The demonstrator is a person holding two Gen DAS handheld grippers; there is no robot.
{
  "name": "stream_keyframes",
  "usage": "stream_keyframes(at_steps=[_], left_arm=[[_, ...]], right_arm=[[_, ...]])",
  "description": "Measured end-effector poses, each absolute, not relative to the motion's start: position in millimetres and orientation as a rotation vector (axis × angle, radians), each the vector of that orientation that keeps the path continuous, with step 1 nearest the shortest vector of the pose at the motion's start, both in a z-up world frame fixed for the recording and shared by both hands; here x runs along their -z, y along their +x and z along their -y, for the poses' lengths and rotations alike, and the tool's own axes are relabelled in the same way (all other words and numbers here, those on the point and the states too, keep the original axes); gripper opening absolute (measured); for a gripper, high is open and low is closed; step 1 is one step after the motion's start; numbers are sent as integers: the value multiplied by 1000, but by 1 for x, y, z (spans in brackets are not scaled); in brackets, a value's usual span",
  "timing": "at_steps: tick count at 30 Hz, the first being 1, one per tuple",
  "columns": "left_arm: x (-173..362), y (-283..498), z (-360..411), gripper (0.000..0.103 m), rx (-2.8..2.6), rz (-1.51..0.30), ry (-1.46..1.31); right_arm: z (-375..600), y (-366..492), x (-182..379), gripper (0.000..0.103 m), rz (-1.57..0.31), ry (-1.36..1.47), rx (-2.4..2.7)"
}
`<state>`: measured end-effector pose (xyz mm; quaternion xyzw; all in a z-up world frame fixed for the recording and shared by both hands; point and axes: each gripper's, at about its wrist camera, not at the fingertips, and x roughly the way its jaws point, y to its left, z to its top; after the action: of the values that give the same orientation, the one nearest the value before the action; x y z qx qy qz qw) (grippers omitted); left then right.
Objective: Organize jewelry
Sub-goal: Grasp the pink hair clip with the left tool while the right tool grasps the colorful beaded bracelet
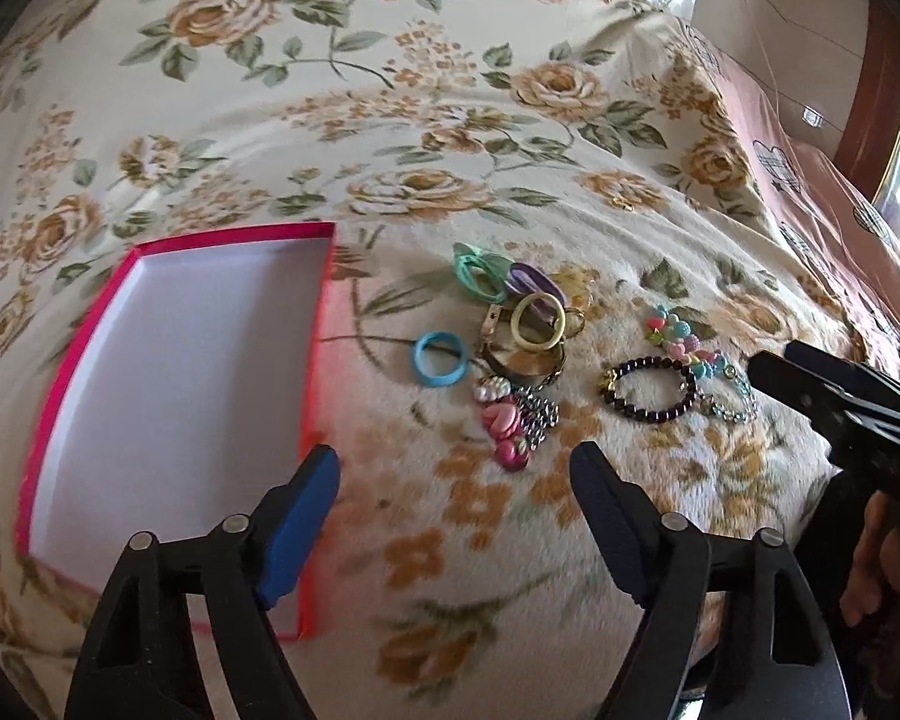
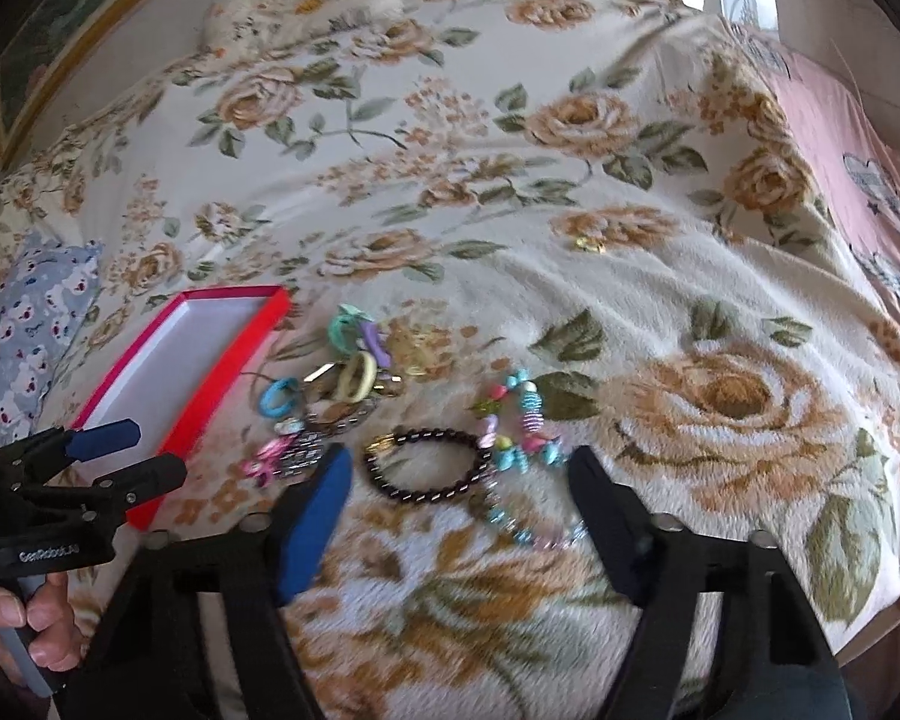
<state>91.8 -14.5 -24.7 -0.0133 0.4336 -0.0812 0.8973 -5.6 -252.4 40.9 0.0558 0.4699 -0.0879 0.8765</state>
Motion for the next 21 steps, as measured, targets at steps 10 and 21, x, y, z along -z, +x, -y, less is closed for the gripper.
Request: stream_keyframes(at_steps=[10,21], left_arm=[[46,147,24,59,263,-989,-48],[84,178,26,33,321,-1073,-103]], right_arm=[[294,37,-8,39,-1098,192,238],[307,57,29,23,-1199,180,254]])
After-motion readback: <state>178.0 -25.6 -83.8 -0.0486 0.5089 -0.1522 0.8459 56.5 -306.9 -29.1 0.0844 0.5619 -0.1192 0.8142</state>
